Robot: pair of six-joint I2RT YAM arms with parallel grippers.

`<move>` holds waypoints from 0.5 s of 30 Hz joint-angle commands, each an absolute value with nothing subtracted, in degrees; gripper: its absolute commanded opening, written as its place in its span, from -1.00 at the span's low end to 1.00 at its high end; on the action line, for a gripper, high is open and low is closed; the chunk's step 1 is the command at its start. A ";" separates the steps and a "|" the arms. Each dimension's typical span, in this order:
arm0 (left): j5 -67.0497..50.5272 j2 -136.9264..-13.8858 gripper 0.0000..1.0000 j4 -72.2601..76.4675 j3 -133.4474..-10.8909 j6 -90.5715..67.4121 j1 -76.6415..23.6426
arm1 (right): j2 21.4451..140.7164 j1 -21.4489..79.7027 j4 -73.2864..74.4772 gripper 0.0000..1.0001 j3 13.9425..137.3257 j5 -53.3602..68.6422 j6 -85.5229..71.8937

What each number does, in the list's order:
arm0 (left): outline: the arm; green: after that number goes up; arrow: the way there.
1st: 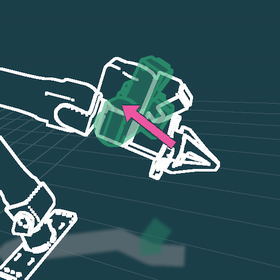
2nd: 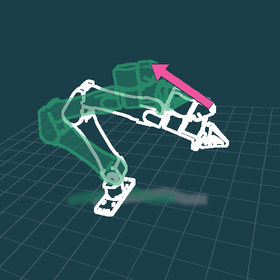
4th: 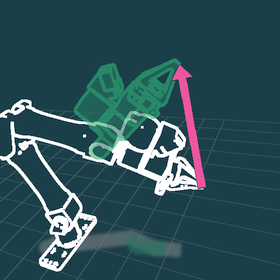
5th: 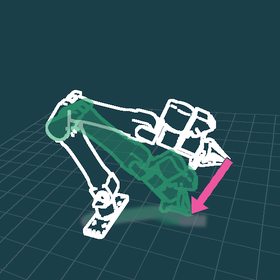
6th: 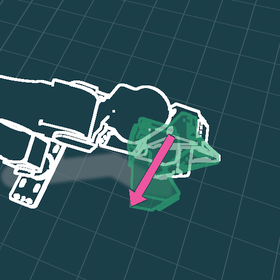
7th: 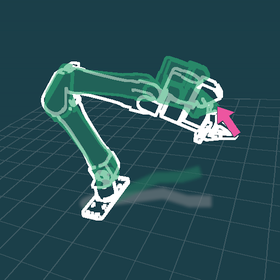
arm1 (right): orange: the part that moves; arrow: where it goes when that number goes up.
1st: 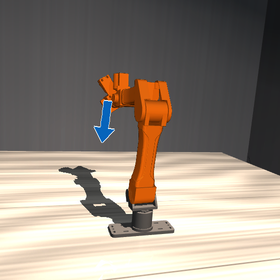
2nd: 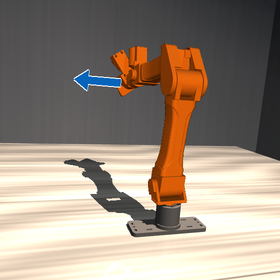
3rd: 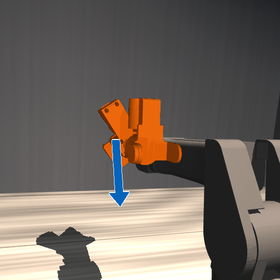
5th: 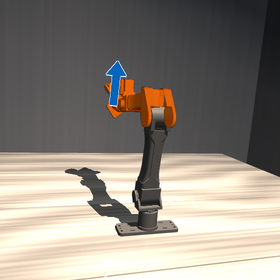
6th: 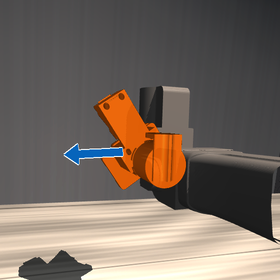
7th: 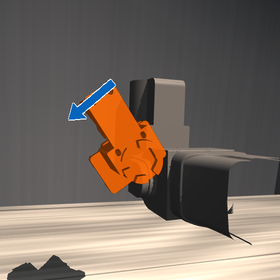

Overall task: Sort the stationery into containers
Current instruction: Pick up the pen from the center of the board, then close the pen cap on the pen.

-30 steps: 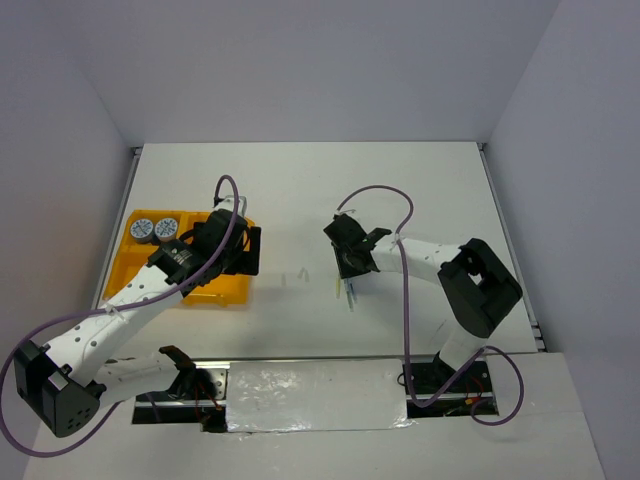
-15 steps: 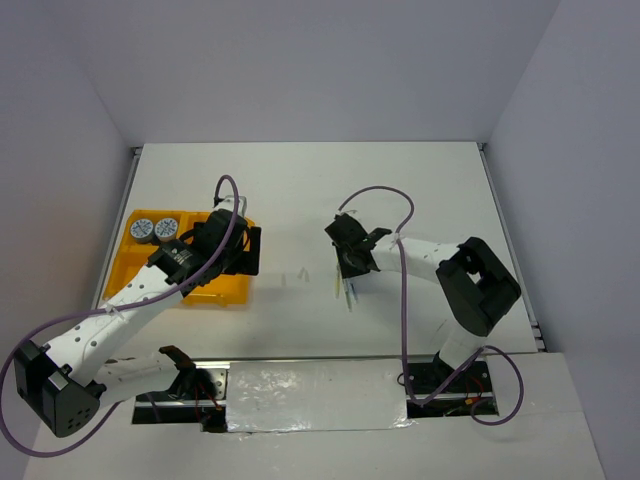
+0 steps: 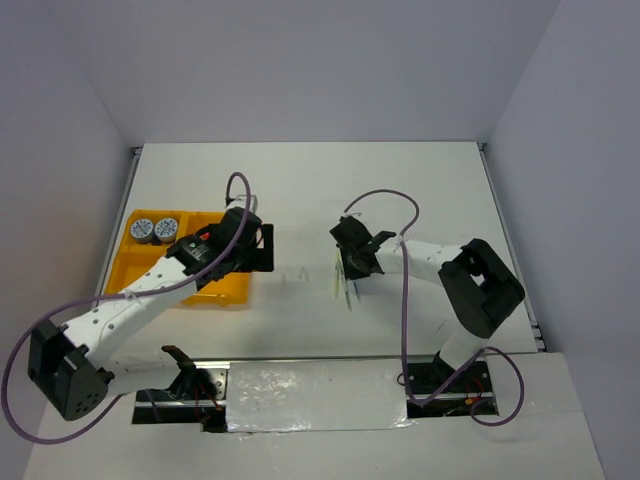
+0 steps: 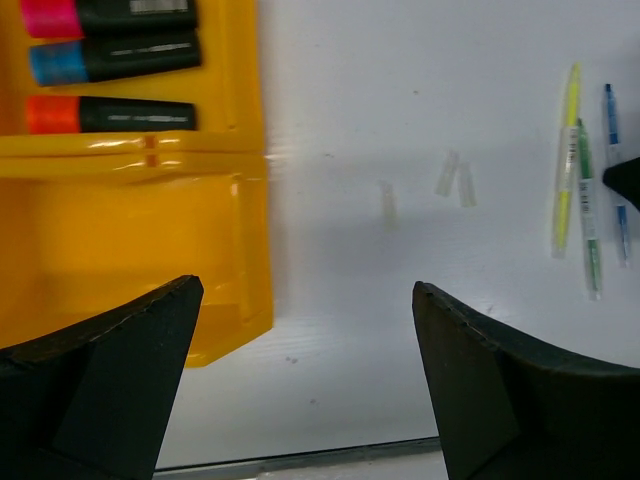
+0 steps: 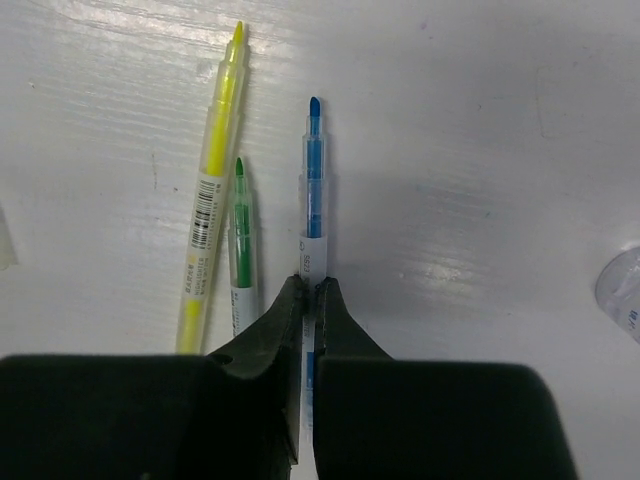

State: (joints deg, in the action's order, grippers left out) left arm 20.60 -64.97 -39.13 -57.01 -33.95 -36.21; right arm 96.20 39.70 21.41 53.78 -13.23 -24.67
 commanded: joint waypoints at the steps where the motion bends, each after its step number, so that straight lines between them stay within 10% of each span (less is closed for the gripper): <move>1: 17.58 -71.77 0.99 -32.00 -58.36 -40.16 -39.45 | 92.39 39.37 21.62 -1.00 52.03 -14.41 -25.84; 15: 23.29 -93.86 0.49 -22.85 -58.71 -50.10 -41.75 | 69.35 41.57 28.21 -1.00 48.52 -16.17 -26.37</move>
State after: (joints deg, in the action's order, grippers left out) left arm 20.21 -92.86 -25.39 -57.47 -47.13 -41.52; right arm 71.26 40.38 26.20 49.34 -15.44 -25.93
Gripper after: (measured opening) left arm 0.773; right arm 0.038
